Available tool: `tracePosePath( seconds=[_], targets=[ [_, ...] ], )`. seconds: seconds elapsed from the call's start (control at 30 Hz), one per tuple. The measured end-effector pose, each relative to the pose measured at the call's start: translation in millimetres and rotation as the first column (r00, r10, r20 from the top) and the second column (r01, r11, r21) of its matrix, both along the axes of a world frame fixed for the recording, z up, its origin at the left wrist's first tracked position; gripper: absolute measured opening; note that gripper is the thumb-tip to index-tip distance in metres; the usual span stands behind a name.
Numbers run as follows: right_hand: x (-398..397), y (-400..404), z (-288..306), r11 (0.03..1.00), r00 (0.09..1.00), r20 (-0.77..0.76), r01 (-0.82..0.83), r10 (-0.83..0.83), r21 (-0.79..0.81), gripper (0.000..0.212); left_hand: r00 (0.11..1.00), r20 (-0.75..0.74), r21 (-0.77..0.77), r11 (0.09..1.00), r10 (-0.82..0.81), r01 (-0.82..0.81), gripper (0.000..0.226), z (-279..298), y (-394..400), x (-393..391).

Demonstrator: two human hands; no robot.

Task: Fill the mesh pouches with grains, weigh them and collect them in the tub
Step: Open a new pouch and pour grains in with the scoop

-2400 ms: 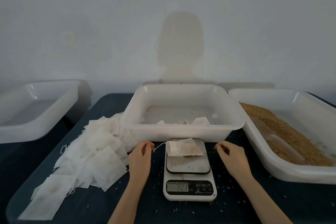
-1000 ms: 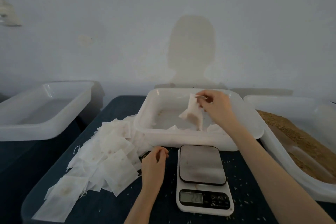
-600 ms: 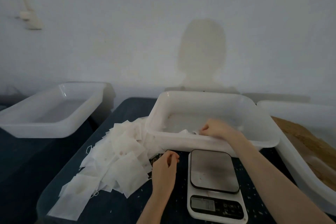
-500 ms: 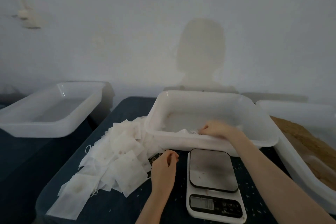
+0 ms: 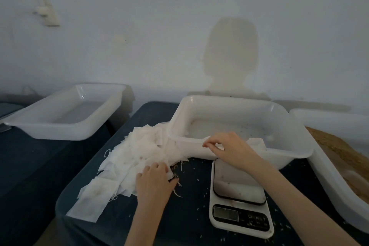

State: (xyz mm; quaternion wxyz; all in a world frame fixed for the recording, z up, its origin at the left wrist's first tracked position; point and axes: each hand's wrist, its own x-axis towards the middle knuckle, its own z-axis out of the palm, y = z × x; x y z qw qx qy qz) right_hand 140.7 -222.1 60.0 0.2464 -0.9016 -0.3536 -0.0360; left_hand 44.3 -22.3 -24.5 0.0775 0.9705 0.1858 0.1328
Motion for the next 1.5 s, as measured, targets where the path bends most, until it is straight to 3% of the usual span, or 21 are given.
tracePosePath(
  seconds=[0.1, 0.27, 0.4, 0.5, 0.57, 0.67, 0.9, 1.0, 1.1, 1.33, 1.4, 1.5],
  targets=[
    [-20.5, 4.8, -10.9, 0.998, 0.998, -0.041, -0.039, 0.041, 0.041, 0.019, 0.995, -0.049, -0.03, 0.996, -0.082, 0.08, 0.023, -4.1, 14.6, -13.0],
    [-43.2, 11.0, -31.9, 0.994, 0.99, -0.096, -0.105, 0.106, 0.014, 0.019, 0.987, 0.066, -0.181, 0.971, -0.146, 0.156, 0.022, -6.8, 21.4, -22.7],
    [-51.5, 15.2, -39.1, 0.995, 0.99, -0.109, -0.084, 0.09, 0.06, 0.02, 0.951, 0.306, -0.32, 0.938, -0.029, 0.131, 0.018, 4.9, 18.1, -27.0],
    [-55.6, 21.7, -40.1, 0.992, 0.993, -0.1, -0.046, 0.058, 0.116, 0.019, 0.87, 0.491, -0.492, 0.838, 0.042, 0.237, 0.016, 20.4, 2.7, -23.6],
    [-57.3, 25.2, -40.8, 0.985, 0.995, -0.096, 0.014, 0.003, 0.172, 0.018, 0.84, 0.537, -0.602, 0.734, 0.08, 0.315, 0.014, 30.7, -12.5, -17.5],
    [-57.9, 25.1, -42.9, 0.965, 0.99, -0.12, 0.106, -0.079, 0.24, 0.015, 0.853, 0.521, -0.659, 0.65, 0.031, 0.379, 0.016, 40.3, -36.8, -6.5],
    [-47.3, -4.2, -40.3, 0.855, 0.945, -0.248, 0.305, -0.216, 0.419, 0.012, 0.834, 0.494, -0.65, 0.531, -0.247, 0.543, 0.005, 52.8, -72.4, 15.3],
    [-46.8, -13.9, -39.2, 0.798, 0.936, -0.289, 0.328, -0.201, 0.506, 0.017, 0.809, 0.529, -0.647, 0.495, -0.258, 0.58, 0.005, 54.5, -82.4, 18.1],
    [-46.5, -18.6, -39.4, 0.782, 0.921, -0.335, 0.353, -0.196, 0.513, 0.017, 0.811, 0.512, -0.625, 0.525, -0.283, 0.578, 0.019, 50.9, -91.7, 18.7],
    [-49.8, -29.8, -46.2, 0.844, 0.92, -0.289, 0.366, -0.265, 0.392, 0.027, 0.877, 0.446, -0.666, 0.589, -0.177, 0.457, 0.021, 47.5, -110.8, 20.7],
    [-48.7, -35.5, -46.1, 0.844, 0.922, -0.305, 0.353, -0.239, 0.403, 0.028, 0.885, 0.419, -0.691, 0.561, -0.202, 0.456, 0.018, 50.1, -112.9, 21.2],
    [-47.0, -45.7, -42.4, 0.852, 0.919, -0.341, 0.333, -0.197, 0.405, 0.027, 0.904, 0.383, -0.802, 0.417, -0.191, 0.428, 0.011, 52.8, -115.0, 20.4]
  ],
)
